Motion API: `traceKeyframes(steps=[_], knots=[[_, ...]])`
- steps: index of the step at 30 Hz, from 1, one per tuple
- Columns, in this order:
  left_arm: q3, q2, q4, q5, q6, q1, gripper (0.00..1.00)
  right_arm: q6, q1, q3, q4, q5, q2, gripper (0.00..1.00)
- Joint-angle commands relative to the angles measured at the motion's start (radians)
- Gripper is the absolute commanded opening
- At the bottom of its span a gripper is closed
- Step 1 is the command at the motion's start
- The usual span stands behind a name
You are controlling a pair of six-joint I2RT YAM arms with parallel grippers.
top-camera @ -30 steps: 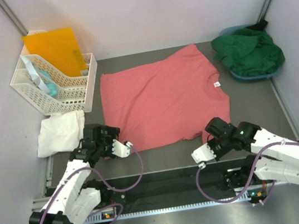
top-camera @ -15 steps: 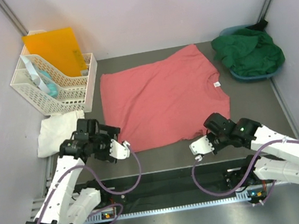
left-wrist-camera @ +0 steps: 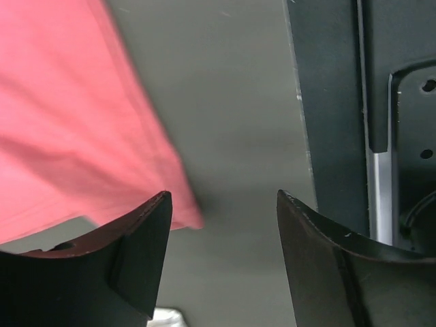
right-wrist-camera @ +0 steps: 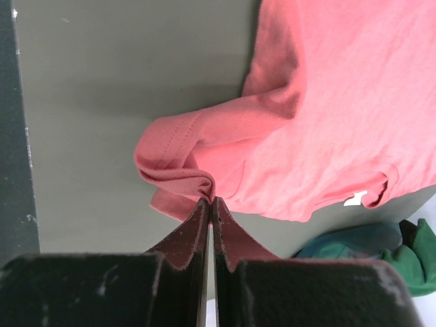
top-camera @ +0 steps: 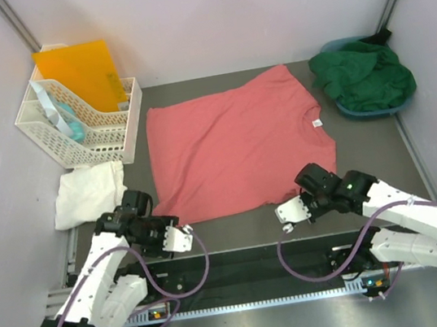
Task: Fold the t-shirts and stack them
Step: Grap the side of the flattened tshirt closest away from the robot with both arms
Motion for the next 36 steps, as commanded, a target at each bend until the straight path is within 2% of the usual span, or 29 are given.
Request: traceKeyframes(steps=[1,7,20,21,23,25,28,30,32,33,36], knots=[[-0.1,-0.059,0.151,-0.036,-0.017,0.004,0.67,0.011,-0.011,0.074,0.045,0.018,0.019,0.0],[-0.114,-0.036,0.304,-0.085,-0.101,0.006,0.68,0.014,-0.022,0.101,0.039,0.02,0.045,0.0],[-0.142,0.053,0.383,-0.126,-0.092,0.004,0.65,0.011,-0.033,0.121,0.061,0.03,0.071,0.0],[-0.148,0.065,0.386,-0.128,-0.089,0.004,0.59,0.009,-0.037,0.122,0.059,0.03,0.066,0.0],[-0.148,0.081,0.39,-0.129,-0.086,0.004,0.55,0.001,-0.042,0.121,0.058,0.033,0.06,0.0],[-0.147,0.105,0.39,-0.132,-0.078,0.004,0.4,-0.005,-0.053,0.124,0.061,0.038,0.056,0.0],[-0.14,0.139,0.39,-0.137,-0.07,0.004,0.35,-0.014,-0.076,0.137,0.064,0.04,0.056,0.0],[-0.136,0.157,0.389,-0.14,-0.063,0.004,0.25,-0.022,-0.097,0.15,0.067,0.04,0.059,0.0],[-0.137,0.174,0.395,-0.143,-0.06,0.004,0.03,-0.028,-0.114,0.159,0.068,0.038,0.062,0.0],[-0.134,0.177,0.401,-0.146,-0.06,0.004,0.0,-0.038,-0.128,0.167,0.07,0.038,0.063,0.0],[-0.116,0.194,0.401,-0.145,-0.078,0.004,0.0,-0.048,-0.161,0.185,0.076,0.038,0.066,0.0]])
